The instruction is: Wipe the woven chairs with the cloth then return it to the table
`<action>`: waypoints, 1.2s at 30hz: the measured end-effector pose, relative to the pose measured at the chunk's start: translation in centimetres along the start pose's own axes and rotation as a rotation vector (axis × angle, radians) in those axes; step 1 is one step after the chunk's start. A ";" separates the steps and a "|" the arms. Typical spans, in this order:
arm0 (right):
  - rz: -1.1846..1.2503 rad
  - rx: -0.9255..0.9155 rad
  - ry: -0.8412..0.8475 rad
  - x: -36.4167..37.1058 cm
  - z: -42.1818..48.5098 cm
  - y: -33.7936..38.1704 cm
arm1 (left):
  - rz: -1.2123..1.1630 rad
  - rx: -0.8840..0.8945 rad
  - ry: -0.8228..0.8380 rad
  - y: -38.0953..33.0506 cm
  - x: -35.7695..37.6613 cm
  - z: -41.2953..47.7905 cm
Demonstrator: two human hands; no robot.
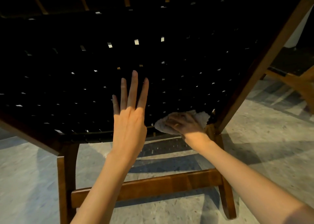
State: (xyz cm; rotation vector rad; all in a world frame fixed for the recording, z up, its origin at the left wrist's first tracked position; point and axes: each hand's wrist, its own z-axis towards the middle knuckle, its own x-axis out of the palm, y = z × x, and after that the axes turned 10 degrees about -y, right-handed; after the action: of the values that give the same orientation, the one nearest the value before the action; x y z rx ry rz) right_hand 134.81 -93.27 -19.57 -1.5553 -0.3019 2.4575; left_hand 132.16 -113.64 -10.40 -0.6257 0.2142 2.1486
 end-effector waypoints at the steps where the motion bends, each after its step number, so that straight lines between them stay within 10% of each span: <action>1: 0.016 0.019 0.067 -0.5 -0.1 0.2 | -0.003 0.004 0.004 -0.2 0.0 0.0; 3: 0.115 0.005 -0.011 -2.3 -0.9 0.4 | -0.005 0.027 -0.012 -0.4 0.1 -0.1; 9: 0.110 -0.036 -0.990 -9.7 -3.8 -2.0 | 0.005 0.101 -0.101 -2.1 0.5 0.6; 15: 0.071 -0.088 -1.317 -16.6 -1.2 -7.7 | 0.012 0.162 -0.071 -4.3 1.3 1.4; 32: 0.058 0.040 -1.371 -13.6 2.2 -8.9 | 0.031 0.148 -0.016 -4.1 3.0 1.3; 36: 0.011 0.145 -0.789 -9.0 -0.7 -8.9 | 0.034 0.151 0.051 -3.4 4.0 0.1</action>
State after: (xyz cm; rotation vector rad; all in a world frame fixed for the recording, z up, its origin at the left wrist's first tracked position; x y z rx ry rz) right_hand 139.85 -87.39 -9.55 -0.4706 -0.2210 2.9082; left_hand 132.83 -108.75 -12.08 -0.5936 0.4134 2.1270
